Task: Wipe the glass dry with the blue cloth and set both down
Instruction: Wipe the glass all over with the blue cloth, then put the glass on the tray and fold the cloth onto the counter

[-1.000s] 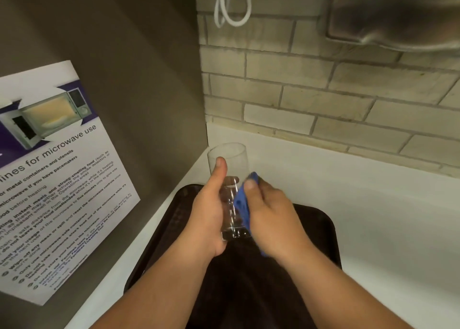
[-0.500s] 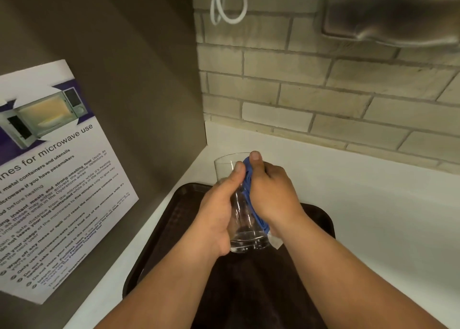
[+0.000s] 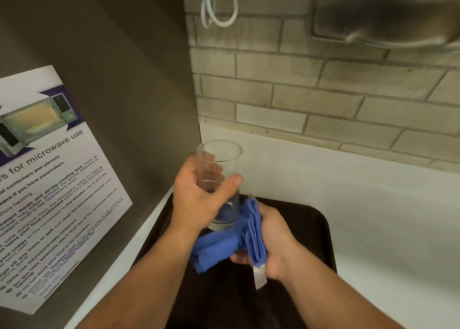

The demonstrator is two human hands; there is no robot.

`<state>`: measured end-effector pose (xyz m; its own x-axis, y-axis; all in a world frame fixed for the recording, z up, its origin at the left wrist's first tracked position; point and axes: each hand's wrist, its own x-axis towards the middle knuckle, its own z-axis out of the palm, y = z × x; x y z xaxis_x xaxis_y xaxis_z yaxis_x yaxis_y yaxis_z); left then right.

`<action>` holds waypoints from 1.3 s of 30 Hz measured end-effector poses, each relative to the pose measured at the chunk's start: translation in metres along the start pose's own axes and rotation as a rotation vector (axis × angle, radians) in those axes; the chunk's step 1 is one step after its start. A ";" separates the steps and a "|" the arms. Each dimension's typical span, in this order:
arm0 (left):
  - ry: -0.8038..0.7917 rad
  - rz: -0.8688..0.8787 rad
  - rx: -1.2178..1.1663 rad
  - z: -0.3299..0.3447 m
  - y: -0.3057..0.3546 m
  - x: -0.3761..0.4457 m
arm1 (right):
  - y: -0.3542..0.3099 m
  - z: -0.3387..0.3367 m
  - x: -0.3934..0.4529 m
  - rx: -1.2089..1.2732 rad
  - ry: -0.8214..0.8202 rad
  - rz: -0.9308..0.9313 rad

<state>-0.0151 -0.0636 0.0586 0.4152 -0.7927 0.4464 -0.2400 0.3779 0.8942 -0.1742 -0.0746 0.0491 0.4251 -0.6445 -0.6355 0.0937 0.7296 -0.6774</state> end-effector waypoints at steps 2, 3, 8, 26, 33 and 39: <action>0.042 -0.055 -0.080 -0.013 -0.015 -0.001 | 0.007 -0.014 -0.003 0.116 0.007 0.000; 0.049 -0.105 -0.099 -0.020 -0.022 -0.006 | 0.007 -0.023 -0.004 0.182 0.004 -0.014; -0.022 -0.299 -0.118 -0.035 -0.058 -0.039 | -0.013 -0.058 -0.021 0.350 -0.227 -0.143; -0.954 -0.186 0.444 0.037 0.095 0.050 | -0.082 -0.040 -0.058 0.000 -0.595 -0.260; -0.955 -0.074 0.398 0.084 0.091 0.033 | -0.095 -0.043 -0.057 0.023 -0.356 -0.262; -0.764 -0.041 0.351 0.101 0.082 0.023 | -0.093 -0.083 -0.071 -0.129 -0.417 -0.168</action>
<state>-0.1140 -0.0991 0.1387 -0.2485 -0.9561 0.1555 -0.5490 0.2713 0.7906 -0.2879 -0.1157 0.1265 0.7420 -0.5848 -0.3279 0.0903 0.5718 -0.8154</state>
